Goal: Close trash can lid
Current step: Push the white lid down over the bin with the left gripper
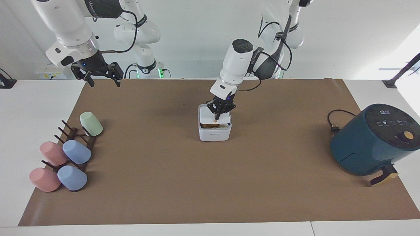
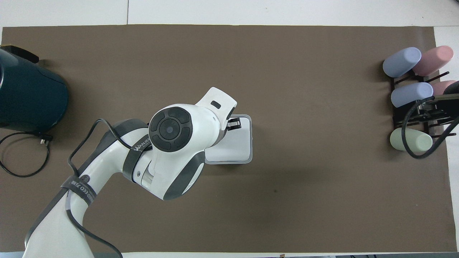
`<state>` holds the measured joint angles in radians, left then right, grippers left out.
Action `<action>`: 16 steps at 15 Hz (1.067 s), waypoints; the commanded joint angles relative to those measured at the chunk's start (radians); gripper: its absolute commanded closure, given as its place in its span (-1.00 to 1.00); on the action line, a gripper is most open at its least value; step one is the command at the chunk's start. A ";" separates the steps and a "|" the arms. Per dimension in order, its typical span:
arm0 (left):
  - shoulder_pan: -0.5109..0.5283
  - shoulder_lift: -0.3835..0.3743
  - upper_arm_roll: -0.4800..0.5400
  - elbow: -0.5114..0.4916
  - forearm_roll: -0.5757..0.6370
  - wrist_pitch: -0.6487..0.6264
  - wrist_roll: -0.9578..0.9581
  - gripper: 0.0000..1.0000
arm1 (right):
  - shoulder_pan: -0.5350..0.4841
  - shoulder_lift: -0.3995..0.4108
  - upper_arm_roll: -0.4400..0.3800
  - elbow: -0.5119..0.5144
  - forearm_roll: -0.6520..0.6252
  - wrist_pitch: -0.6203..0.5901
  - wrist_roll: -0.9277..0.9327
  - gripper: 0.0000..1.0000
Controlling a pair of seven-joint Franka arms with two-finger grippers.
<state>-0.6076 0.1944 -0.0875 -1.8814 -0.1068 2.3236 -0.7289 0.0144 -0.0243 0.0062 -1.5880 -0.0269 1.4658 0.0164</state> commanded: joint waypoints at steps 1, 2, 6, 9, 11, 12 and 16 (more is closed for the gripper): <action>0.006 0.036 -0.003 0.010 -0.013 0.037 -0.001 1.00 | -0.010 -0.006 0.006 -0.007 0.009 0.002 0.008 -1.00; 0.006 0.039 -0.003 0.007 -0.011 0.043 0.003 1.00 | -0.010 -0.006 0.006 -0.007 0.009 0.001 0.008 -1.00; -0.011 0.080 -0.003 -0.005 0.012 0.052 0.000 1.00 | -0.011 -0.006 0.006 -0.007 0.009 0.001 0.010 -1.00; -0.012 0.083 -0.003 -0.016 0.035 0.062 0.002 1.00 | -0.010 -0.006 0.006 -0.007 0.009 0.001 0.008 -1.00; -0.012 0.080 -0.003 -0.028 0.045 0.056 0.002 1.00 | -0.010 -0.006 0.006 -0.007 0.009 0.001 0.008 -1.00; -0.012 0.079 -0.003 -0.022 0.047 0.043 0.003 1.00 | -0.011 -0.006 0.006 -0.007 0.009 0.001 0.008 -1.00; 0.035 0.021 -0.001 0.065 0.047 -0.151 0.031 1.00 | -0.010 -0.006 0.006 -0.007 0.009 0.001 0.010 -1.00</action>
<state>-0.6055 0.2298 -0.0877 -1.8576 -0.0778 2.2984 -0.7225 0.0144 -0.0243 0.0062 -1.5880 -0.0270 1.4658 0.0164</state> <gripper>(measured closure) 0.991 0.000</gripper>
